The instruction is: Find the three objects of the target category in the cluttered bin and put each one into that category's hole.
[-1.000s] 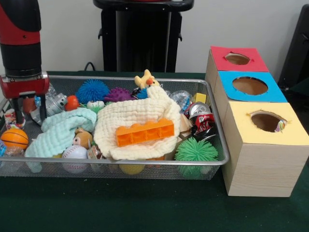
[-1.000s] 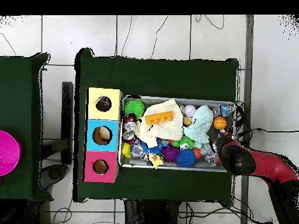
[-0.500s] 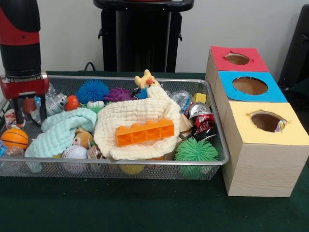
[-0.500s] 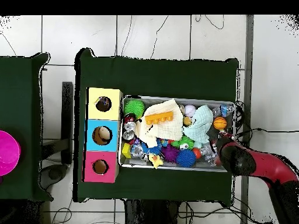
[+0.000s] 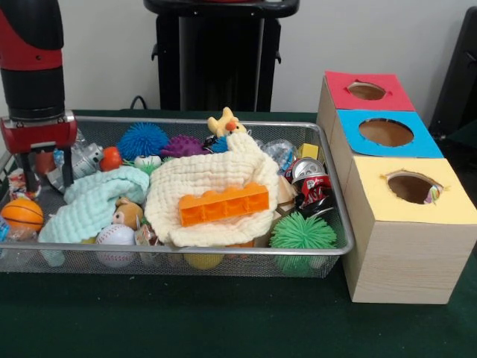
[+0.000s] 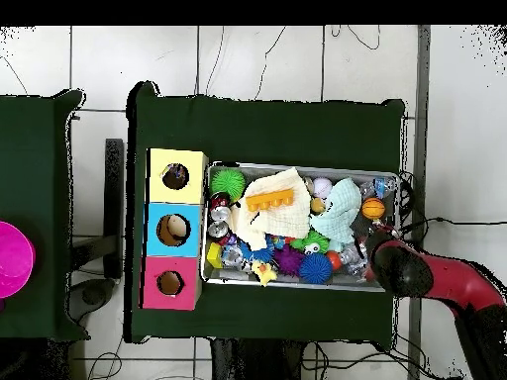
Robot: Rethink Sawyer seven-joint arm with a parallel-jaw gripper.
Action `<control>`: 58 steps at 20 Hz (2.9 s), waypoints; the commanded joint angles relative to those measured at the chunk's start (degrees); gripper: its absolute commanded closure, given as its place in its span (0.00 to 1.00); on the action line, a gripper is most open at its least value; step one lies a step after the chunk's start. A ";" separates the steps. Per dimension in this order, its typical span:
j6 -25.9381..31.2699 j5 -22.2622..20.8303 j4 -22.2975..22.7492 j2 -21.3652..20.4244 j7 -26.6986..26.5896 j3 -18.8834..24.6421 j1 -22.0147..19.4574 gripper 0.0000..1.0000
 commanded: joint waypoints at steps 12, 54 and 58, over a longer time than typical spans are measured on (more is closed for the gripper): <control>-0.41 -0.36 4.44 3.39 0.37 8.21 -2.75 0.00; -13.86 -16.47 -10.81 0.54 10.41 -9.94 9.93 0.00; -18.09 -16.93 -14.69 2.86 13.27 -16.28 14.41 0.00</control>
